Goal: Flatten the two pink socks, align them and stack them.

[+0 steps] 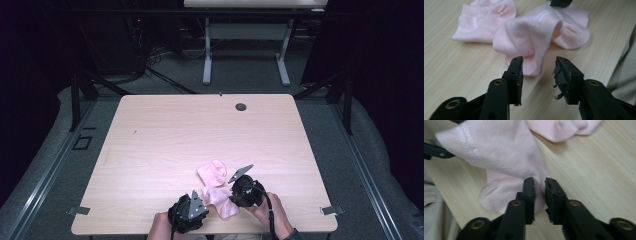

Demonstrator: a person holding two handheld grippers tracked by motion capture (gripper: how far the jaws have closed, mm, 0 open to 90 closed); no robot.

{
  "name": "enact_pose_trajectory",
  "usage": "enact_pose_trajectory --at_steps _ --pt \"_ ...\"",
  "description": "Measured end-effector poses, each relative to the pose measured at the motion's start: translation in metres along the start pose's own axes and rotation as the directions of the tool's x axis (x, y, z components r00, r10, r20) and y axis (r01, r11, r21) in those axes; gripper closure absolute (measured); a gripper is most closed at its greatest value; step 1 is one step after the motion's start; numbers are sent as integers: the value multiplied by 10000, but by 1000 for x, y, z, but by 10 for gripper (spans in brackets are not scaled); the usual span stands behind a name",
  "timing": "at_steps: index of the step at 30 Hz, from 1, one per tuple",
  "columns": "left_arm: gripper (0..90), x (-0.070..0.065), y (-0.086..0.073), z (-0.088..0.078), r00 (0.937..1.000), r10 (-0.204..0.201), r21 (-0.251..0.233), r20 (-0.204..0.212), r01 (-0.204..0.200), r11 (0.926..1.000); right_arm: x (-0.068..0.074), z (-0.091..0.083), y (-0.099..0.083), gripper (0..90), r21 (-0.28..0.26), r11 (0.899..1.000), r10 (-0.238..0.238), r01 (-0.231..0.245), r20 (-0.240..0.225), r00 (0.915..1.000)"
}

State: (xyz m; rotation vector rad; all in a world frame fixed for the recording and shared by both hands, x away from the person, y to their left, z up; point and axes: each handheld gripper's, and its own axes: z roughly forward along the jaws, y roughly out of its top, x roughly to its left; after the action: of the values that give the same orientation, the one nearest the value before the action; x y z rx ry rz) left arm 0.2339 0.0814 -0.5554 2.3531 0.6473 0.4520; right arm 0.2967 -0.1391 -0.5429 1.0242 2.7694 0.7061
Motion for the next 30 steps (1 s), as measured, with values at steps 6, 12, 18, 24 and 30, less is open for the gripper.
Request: enact_pose_trajectory --at_steps 6,12,18,24,30 --pt "421 19 -9 -13 9931 -1169 -384 -94 1164 9925 -6 -19 -13 588 -640 9967 517 -503 195 9985" --pt "413 49 -5 -15 9568 -2863 -270 -501 2852 9581 -5 -21 -25 580 -798 9923 974 -951 256 9949" --pt "445 52 8 10 9599 -2803 748 -16 2796 9572 5 -8 -31 597 -776 9904 1145 -1142 -5 9934" --pt "587 45 11 28 9737 -2279 1512 -69 2263 9622 13 0 -32 663 -573 9946 882 -862 319 9956" --pt "746 47 6 28 9726 -2323 1203 -92 2317 9653 15 2 -31 785 -645 9962 617 -591 386 9973"
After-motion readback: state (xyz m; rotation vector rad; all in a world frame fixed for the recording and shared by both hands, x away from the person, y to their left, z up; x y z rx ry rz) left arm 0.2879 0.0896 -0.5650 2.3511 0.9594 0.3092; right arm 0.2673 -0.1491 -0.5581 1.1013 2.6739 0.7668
